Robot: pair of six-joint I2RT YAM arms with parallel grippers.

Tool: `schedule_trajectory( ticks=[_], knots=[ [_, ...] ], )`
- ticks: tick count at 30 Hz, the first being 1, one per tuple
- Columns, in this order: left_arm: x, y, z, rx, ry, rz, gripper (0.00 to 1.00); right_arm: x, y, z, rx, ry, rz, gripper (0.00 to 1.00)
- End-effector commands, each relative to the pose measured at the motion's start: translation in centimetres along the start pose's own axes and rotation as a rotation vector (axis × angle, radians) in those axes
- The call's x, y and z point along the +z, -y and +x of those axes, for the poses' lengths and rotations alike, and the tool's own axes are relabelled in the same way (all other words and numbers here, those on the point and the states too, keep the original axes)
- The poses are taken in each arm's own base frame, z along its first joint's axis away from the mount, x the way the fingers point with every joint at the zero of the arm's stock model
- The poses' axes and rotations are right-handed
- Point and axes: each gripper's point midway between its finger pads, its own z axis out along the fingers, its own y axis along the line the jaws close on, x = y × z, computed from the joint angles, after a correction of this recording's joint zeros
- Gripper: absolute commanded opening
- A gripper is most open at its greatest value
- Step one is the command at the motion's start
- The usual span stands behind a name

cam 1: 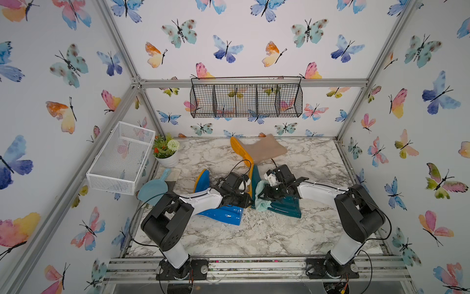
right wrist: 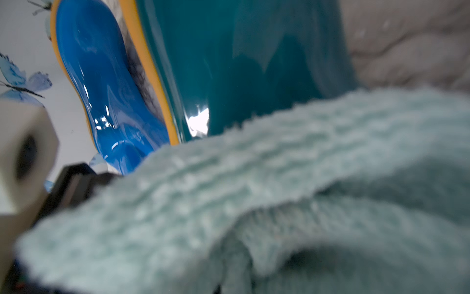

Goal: Wipe the rubber boots with a cloth
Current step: Wipe the dirt off the rubber boot.

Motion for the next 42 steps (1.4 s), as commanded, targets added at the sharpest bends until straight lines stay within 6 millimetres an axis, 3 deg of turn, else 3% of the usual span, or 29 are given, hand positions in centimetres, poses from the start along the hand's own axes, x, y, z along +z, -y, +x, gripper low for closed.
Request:
schedule_trajectory(
  ticks=[1, 5, 10, 14, 18, 21, 26, 32, 34, 37, 40, 42],
  knots=[
    [0.0, 1.2, 1.2, 0.036, -0.044, 0.060, 0.00, 0.4, -0.5, 0.0, 0.001, -0.022, 0.015, 0.02],
    [0.2, 1.5, 1.1, 0.046, -0.052, 0.075, 0.00, 1.0, -2.3, -5.2, -0.031, 0.034, 0.038, 0.02],
    [0.0, 1.5, 1.1, 0.061, -0.053, 0.074, 0.00, 0.9, -3.0, -13.9, 0.003, 0.151, 0.010, 0.02],
    [0.0, 1.6, 1.2, 0.069, -0.056, 0.079, 0.00, 0.6, -4.0, -17.2, 0.001, 0.189, -0.028, 0.02],
    [-0.2, 1.6, 1.3, 0.069, -0.046, 0.084, 0.00, 0.7, -4.2, -17.0, 0.018, 0.199, -0.064, 0.02],
    [-0.3, 1.5, 1.6, 0.069, -0.048, 0.087, 0.00, 1.8, -3.1, -15.5, 0.046, 0.171, -0.068, 0.02],
    [-0.3, 1.5, 1.8, 0.072, -0.049, 0.087, 0.00, 2.8, -1.9, -10.1, 0.040, 0.073, -0.036, 0.02],
    [-0.6, 1.1, 2.0, 0.074, -0.044, 0.071, 0.00, -1.4, 1.2, -2.3, 0.058, 0.035, 0.062, 0.02],
    [-0.7, 1.2, 2.0, 0.075, -0.042, 0.074, 0.00, -1.9, 1.6, -1.3, 0.076, 0.048, 0.055, 0.02],
    [-0.7, 1.2, 1.9, 0.075, -0.039, 0.079, 0.00, -1.5, 0.7, -2.6, 0.071, 0.060, 0.028, 0.02],
    [-0.7, 1.4, 1.8, 0.071, -0.033, 0.086, 0.00, -0.6, -1.4, -6.8, 0.055, 0.082, 0.002, 0.02],
    [-0.6, 1.5, 1.8, 0.069, -0.032, 0.086, 0.00, -0.2, -3.6, -10.7, 0.024, 0.119, -0.041, 0.02]
  ],
)
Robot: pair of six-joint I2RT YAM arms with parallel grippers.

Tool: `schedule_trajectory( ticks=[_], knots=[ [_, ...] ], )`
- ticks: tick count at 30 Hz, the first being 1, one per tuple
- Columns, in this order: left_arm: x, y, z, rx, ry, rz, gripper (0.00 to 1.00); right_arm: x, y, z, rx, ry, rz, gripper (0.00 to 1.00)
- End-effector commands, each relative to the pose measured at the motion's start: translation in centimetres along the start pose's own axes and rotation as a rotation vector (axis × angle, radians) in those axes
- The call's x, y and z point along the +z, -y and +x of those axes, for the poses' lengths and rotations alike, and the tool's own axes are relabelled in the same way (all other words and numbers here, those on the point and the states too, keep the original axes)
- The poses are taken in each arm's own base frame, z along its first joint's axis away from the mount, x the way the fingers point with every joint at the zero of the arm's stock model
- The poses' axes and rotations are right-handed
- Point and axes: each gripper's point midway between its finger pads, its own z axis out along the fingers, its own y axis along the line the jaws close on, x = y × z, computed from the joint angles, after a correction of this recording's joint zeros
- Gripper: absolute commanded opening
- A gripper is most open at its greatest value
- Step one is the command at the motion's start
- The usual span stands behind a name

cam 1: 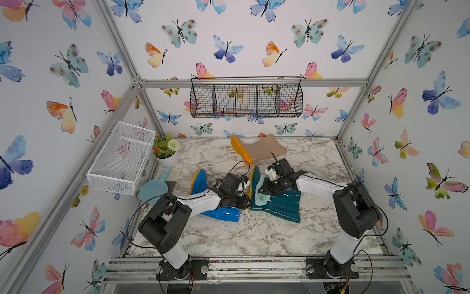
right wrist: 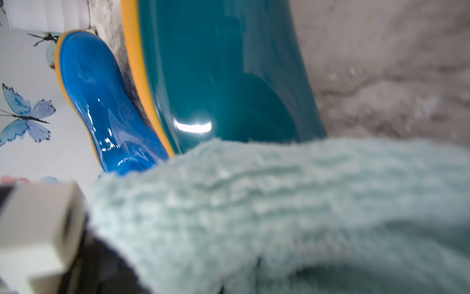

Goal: Wipe the rubber boots with a cloth
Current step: Wipe the dirt off the rubber boot.

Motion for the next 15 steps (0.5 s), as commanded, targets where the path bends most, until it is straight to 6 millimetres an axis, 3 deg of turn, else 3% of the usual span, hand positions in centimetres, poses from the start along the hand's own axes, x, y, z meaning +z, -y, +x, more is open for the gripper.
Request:
schedule_trajectory(
  ticks=[1, 4, 6, 11, 15],
  knots=[
    [-0.2, 1.6, 1.1, 0.019, -0.038, 0.065, 0.00, 0.2, -3.9, -6.1, -0.063, 0.093, -0.075, 0.02],
    [0.0, 1.5, 1.2, 0.014, -0.041, 0.059, 0.00, 0.5, -4.4, -10.4, -0.101, 0.148, -0.059, 0.02],
    [0.0, 1.4, 1.3, 0.004, -0.042, 0.052, 0.00, 1.1, -2.0, -10.9, -0.063, 0.114, -0.033, 0.02],
    [0.1, 0.9, 1.4, -0.030, -0.031, 0.026, 0.00, 0.8, 6.8, -5.7, 0.075, 0.020, 0.083, 0.02],
    [0.1, 0.4, 1.2, -0.049, -0.023, 0.004, 0.00, -3.9, 13.4, -2.0, 0.209, 0.022, 0.170, 0.02]
  ],
)
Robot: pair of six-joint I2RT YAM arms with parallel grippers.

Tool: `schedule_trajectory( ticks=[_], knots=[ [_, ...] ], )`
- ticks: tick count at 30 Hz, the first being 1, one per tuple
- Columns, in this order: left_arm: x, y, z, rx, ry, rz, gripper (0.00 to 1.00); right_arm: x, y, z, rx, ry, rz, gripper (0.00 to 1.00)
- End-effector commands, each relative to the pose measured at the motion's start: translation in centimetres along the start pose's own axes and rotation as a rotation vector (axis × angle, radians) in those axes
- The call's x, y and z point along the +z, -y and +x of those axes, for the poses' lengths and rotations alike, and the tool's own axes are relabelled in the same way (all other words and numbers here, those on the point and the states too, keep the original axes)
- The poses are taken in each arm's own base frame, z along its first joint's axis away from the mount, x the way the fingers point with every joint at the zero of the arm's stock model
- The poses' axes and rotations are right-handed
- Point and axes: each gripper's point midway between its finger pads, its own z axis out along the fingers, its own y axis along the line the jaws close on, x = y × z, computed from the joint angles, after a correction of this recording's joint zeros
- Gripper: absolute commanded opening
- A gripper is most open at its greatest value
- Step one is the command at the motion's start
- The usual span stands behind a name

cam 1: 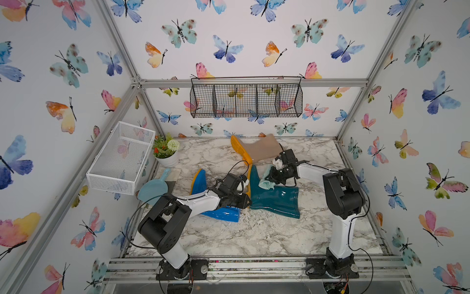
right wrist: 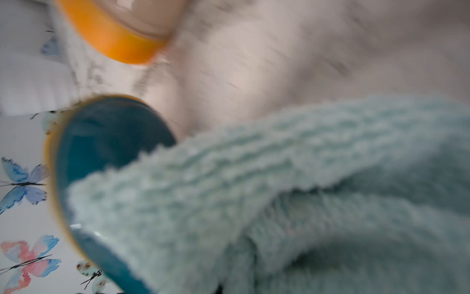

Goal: Wipe the rubber boots with a cloth
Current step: Wipe the dirt off the rubber boot.

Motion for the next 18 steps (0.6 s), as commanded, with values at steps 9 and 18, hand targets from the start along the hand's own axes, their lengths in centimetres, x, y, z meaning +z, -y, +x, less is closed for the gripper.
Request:
schedule_trajectory(
  ticks=[9, 18],
  knots=[
    [-0.7, 0.4, -1.0, 0.033, 0.018, -0.040, 0.17, -14.1, 9.9, -0.1, 0.121, 0.173, 0.223, 0.02],
    [-5.4, 3.9, -6.2, 0.305, 0.213, -0.182, 0.59, -17.1, 8.2, -1.4, 0.137, 0.296, 0.214, 0.02]
  ],
)
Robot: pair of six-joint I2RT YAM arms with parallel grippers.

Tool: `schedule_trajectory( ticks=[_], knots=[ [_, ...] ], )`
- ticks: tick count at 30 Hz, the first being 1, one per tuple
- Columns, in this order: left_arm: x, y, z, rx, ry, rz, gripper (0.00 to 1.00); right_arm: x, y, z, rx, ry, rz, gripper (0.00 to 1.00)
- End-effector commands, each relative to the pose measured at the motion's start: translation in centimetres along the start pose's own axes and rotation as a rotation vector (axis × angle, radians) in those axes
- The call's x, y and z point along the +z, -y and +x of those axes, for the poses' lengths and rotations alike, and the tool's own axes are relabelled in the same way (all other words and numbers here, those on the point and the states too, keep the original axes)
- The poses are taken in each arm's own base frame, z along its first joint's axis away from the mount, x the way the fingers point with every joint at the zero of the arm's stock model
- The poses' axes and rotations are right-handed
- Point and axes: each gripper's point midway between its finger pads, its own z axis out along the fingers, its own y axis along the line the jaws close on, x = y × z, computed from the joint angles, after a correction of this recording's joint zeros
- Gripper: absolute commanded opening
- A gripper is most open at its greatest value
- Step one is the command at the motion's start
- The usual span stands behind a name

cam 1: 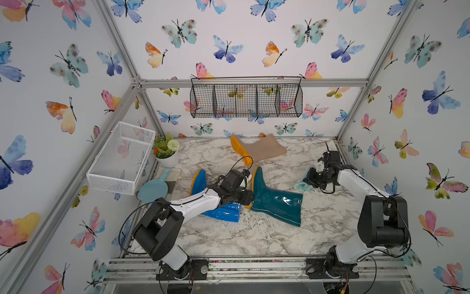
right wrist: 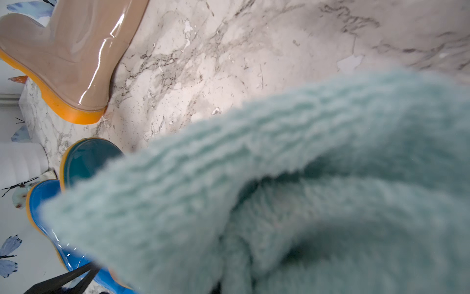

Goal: Wipe the rubber boots with a cloth
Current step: Wipe the dirt off the rubber boot, then adjust the rubber boot at the center of the board.

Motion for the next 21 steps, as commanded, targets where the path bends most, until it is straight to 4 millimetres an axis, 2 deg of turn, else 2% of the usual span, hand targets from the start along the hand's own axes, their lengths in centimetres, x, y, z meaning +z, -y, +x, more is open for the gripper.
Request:
schedule_trajectory(
  ticks=[1, 4, 7, 12, 15, 21],
  knots=[
    [-2.0, 1.7, -2.8, 0.177, 0.096, -0.080, 0.59, -1.5, 0.4, -0.4, 0.009, 0.053, 0.045, 0.02],
    [-1.0, 5.0, -2.7, 0.325, 0.096, -0.089, 0.60, -2.2, 1.4, -0.3, 0.027, 0.090, 0.081, 0.02],
    [1.1, 8.9, -1.8, 0.449, 0.068, -0.096, 0.62, -3.4, 3.3, -0.3, 0.070, 0.142, 0.134, 0.02],
    [4.4, 14.6, 0.8, 0.650, 0.015, -0.084, 0.68, -5.7, 8.2, 0.1, 0.223, 0.216, 0.183, 0.02],
    [5.8, 16.7, 2.4, 0.744, -0.029, -0.064, 0.70, -5.4, 9.5, 1.2, 0.264, 0.207, 0.185, 0.02],
    [7.9, 19.1, 4.7, 0.877, -0.091, -0.019, 0.73, -4.2, 9.8, 2.9, 0.296, 0.169, 0.152, 0.02]
  ],
)
